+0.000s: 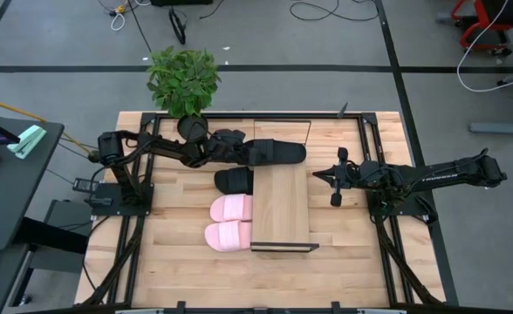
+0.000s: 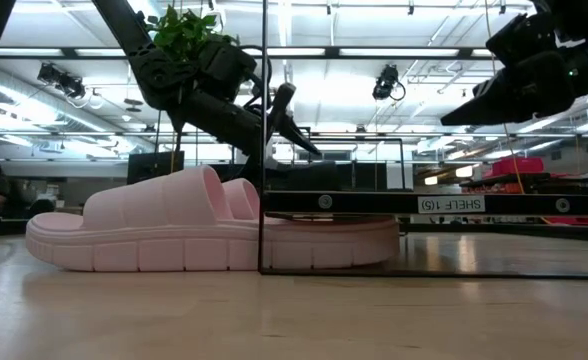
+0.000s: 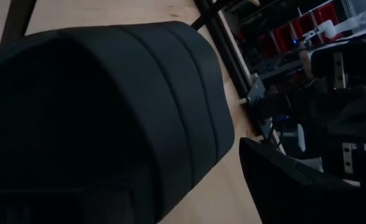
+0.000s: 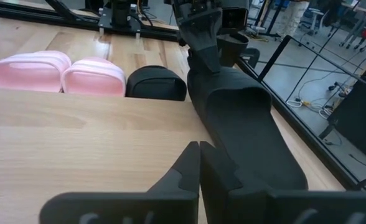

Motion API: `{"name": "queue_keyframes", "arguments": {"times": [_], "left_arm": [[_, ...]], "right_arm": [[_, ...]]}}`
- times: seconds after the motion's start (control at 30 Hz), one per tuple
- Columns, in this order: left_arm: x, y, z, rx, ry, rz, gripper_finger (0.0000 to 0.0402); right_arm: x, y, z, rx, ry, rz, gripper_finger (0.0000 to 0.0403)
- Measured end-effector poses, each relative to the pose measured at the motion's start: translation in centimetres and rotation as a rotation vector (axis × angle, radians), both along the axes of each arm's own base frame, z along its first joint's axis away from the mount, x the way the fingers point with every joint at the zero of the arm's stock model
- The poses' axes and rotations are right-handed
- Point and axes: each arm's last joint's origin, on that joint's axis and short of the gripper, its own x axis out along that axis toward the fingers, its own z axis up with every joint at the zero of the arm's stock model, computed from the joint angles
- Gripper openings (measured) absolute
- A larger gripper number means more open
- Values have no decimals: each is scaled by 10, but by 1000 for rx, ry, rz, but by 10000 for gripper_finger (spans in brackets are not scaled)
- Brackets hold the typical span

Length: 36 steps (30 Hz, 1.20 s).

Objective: Pick and place slides into the shelf
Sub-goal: Put the top black slides on the shelf

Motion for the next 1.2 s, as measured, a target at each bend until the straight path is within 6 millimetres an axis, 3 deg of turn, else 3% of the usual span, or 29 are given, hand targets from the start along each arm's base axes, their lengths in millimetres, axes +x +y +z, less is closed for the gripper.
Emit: {"name": "queue_keyframes", "arguments": {"times": [1.2], "left_arm": [[-5, 10, -2, -41, 12, -43, 237]], "right_arm": [[-1, 0, -3, 12, 25, -4, 12]]}}
